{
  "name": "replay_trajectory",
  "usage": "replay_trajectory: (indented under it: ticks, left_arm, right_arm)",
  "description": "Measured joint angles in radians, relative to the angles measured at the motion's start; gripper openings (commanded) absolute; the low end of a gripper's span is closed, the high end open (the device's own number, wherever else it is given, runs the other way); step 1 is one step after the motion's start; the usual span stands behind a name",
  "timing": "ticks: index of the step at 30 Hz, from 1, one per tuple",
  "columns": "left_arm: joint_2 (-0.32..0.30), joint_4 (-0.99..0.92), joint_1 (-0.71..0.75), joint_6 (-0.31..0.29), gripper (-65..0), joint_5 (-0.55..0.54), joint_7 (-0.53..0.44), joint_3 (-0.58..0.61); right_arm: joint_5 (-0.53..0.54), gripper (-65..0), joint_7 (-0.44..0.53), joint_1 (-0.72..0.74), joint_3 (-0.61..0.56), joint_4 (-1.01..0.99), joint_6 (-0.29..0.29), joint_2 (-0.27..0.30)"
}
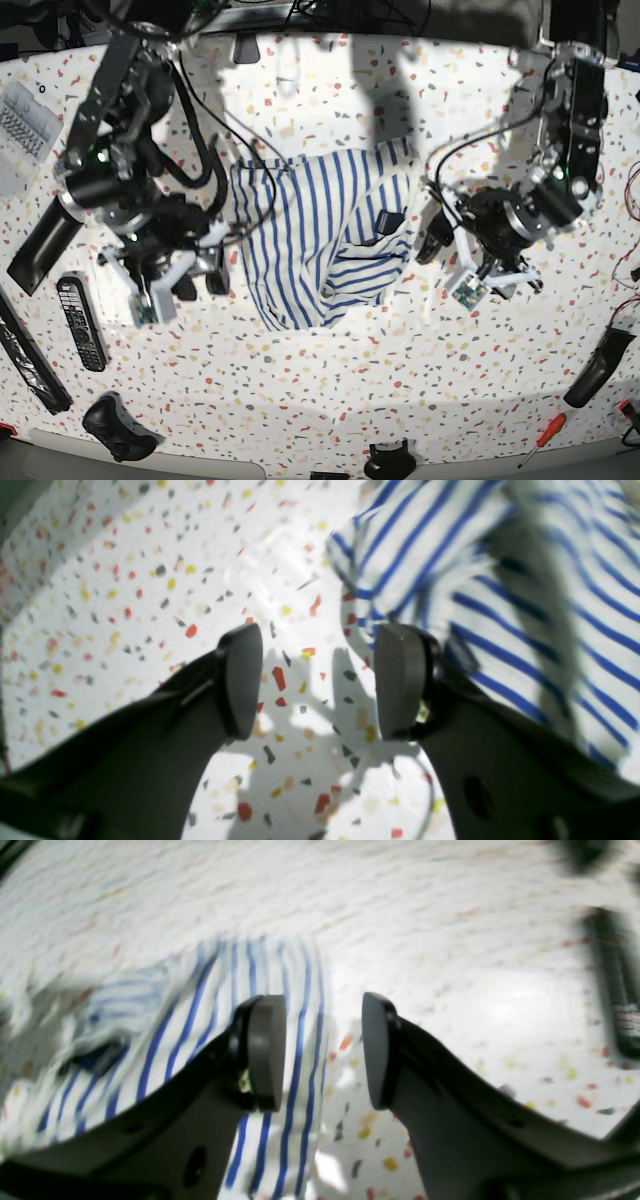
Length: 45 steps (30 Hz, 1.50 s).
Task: Layout the t-shirt on the table in an organized manner, then fold the t-shirt properly
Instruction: 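Open the right gripper and move it away from the shirt, then grasp the bunched shirt edge with the left gripper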
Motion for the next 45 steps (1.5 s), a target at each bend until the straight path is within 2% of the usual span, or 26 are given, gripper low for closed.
replay_trajectory:
  ticks: [3,5,6,9,15,20,23,25,28,39,43,45]
  left_arm:
    - [-0.004,-0.055,-0.039,-0.038,-32.4,-0.016,-0.031,0.095]
    - [-0.001,-0.055,-0.056,-0.037,-32.4,-0.003,-0.128,0.160]
    - [0.003,-0.055,-0.071,-0.027,-32.4,0.003,-0.164,0.190]
    - [0.012,-0.052,-0.110,0.037,-32.4,0.051,-0.175,0.249]
    - [0.003,-0.070,-0.121,0.072,-32.4,0.185,-0.191,0.327]
    - [0.005,-0.137,-0.124,0.108,-32.4,0.296,-0.190,0.404]
    - [0.003,-0.138,-0.125,0.163,-32.4,0.311,-0.208,0.429]
    - [0.003,-0.138,-0.125,0.179,-32.4,0.325,-0.248,0.435]
    - [0.008,-0.138,-0.127,0.206,-32.4,0.340,-0.250,0.438]
    - [0.009,-0.201,-0.136,0.212,-33.0,0.359,-0.250,0.436]
    - [0.034,-0.275,-0.142,0.217,-33.0,0.360,-0.243,0.436]
    - [0.048,-0.278,-0.142,0.241,-33.0,0.358,-0.243,0.436]
  right_arm:
    - [0.096,-40.6,0.003,-0.059,0.117,0.000,0.067,0.058]
    - [0.137,-40.6,0.004,-0.087,0.214,0.000,0.085,0.086]
    - [0.158,-40.6,0.003,-0.101,0.264,0.000,0.092,0.096]
    - [0.228,-40.6,-0.015,-0.132,0.400,0.000,0.110,0.116]
    - [0.388,-40.6,-0.069,-0.151,0.560,0.000,0.129,0.131]
    - [0.430,-40.6,-0.089,-0.150,0.579,0.000,0.129,0.133]
    - [0.431,-40.6,-0.095,-0.150,0.578,0.000,0.129,0.133]
    - [0.431,-40.6,-0.095,-0.150,0.578,0.000,0.129,0.133]
    - [0.442,-40.6,-0.108,-0.150,0.578,0.000,0.129,0.133]
    - [0.466,-40.6,-0.107,-0.150,0.578,0.000,0.129,0.133]
    - [0.466,-40.6,-0.107,-0.150,0.578,0.000,0.129,0.133]
    - [0.465,-40.6,-0.108,-0.150,0.578,0.000,0.129,0.133]
